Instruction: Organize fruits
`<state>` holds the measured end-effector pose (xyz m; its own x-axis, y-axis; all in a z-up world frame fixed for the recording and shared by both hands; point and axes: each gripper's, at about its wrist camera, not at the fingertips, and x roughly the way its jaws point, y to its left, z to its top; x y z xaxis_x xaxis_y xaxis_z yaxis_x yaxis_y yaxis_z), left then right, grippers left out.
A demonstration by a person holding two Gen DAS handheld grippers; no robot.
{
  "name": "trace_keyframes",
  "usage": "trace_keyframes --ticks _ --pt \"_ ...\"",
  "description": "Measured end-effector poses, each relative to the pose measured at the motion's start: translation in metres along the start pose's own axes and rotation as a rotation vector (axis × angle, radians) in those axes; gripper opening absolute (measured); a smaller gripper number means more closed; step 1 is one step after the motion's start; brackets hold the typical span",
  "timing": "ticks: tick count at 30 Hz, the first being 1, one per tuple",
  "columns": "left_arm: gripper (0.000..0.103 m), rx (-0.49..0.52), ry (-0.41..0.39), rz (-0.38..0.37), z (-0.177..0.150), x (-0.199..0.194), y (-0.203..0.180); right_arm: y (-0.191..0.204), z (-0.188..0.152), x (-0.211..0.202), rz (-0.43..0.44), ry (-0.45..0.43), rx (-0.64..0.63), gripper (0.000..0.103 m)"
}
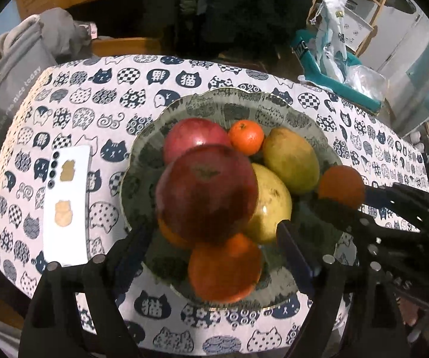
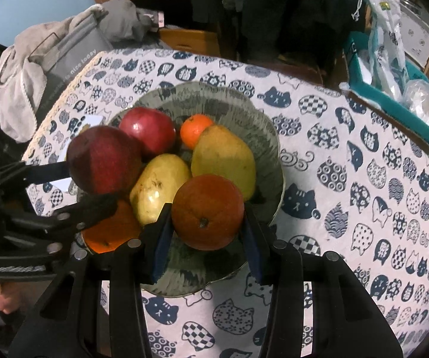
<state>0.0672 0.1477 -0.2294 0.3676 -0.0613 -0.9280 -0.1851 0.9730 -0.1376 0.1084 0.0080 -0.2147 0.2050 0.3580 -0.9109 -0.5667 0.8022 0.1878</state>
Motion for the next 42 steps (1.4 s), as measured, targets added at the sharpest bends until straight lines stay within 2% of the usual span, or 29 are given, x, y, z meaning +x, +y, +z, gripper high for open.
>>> trace_keyframes --ticks 11,14,19,25,27,31,33,38,42 --pt "0.087 -0.011 -0.036 0.010 -0.010 -0.032 -0.001 0.002 0.000 -0.005 0.001 0.000 0.004 0.045" --pt "0.087 -0.013 -0.050 0.008 -0.010 -0.042 -0.004 0.003 0.001 -0.009 0.002 -0.011 0.000 0.056" --pt "0.087 -0.014 -0.077 0.001 -0.009 -0.057 -0.006 0.004 0.002 -0.018 -0.005 -0.027 0.000 0.056" --pt "0.087 -0.029 -0.131 -0.004 -0.008 -0.080 -0.009 0.004 0.007 -0.061 -0.062 -0.120 -0.002 0.058" --pt "0.087 -0.029 -0.150 -0.003 -0.006 -0.087 -0.012 0.005 0.008 -0.082 -0.099 -0.169 -0.010 0.064" --pt "0.087 -0.020 -0.193 -0.004 -0.006 -0.105 -0.020 0.006 0.010 -0.119 -0.149 -0.250 -0.017 0.067" --pt "0.088 -0.015 -0.223 -0.009 -0.006 -0.117 -0.023 0.007 0.009 -0.138 -0.169 -0.288 -0.020 0.073" --pt "0.092 -0.013 -0.307 0.007 -0.005 -0.145 -0.031 0.009 0.005 -0.178 -0.223 -0.370 -0.035 0.076" --pt "0.101 -0.004 -0.391 0.027 -0.005 -0.172 -0.038 0.006 0.000 -0.207 -0.235 -0.427 -0.029 0.077"
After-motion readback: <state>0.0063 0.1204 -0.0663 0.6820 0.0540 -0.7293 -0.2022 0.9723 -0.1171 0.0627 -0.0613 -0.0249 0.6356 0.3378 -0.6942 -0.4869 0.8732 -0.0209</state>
